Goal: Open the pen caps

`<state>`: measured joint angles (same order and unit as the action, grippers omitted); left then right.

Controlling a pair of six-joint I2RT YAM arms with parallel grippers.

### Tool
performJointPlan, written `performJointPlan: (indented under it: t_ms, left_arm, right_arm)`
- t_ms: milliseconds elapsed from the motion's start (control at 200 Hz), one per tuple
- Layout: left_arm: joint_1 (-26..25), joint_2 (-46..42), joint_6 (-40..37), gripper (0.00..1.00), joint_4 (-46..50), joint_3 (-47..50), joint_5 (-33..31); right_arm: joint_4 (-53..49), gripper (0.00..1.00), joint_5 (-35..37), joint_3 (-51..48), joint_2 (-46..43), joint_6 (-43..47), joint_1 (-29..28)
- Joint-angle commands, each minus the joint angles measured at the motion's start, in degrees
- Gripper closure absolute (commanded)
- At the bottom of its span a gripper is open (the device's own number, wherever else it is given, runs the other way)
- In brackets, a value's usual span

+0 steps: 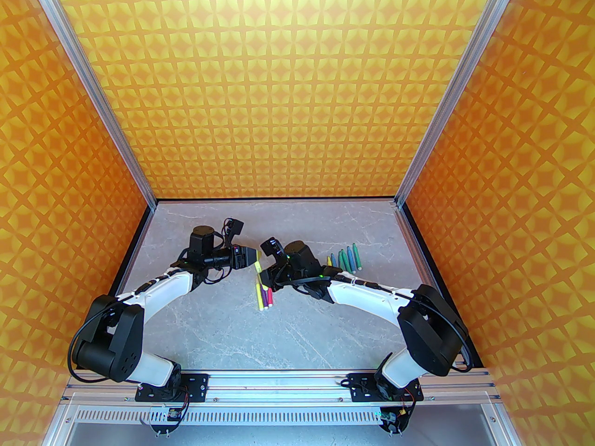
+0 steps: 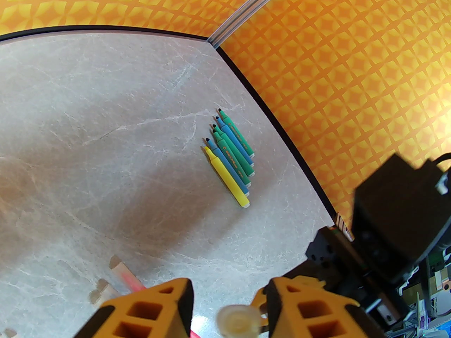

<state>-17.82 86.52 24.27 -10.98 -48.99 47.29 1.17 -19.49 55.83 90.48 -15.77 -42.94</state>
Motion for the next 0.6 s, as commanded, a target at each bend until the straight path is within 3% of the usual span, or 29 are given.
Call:
performJointPlan:
  t_ms: [0,475,595]
  left_arm:
    - [-0.63,0.58,0.83,0.62,-1.28,-1.96,1.76]
    - [-0.85,1.37,2.54,0.78,-2.33,-2.46,2.95]
    - [-0.9,1.8,3.15,0.84,-2.56,-2.79,3.16]
  right_arm:
    - [1.27,1.0,0.39,-0.9,-1.63,0.25,-0.04]
    - [0.98,1.0,2.03,-1.23,-2.08,0.5,-0.03]
    - [1.19,0.81,2.17,-1.67,-2.07,0.65,-0.06]
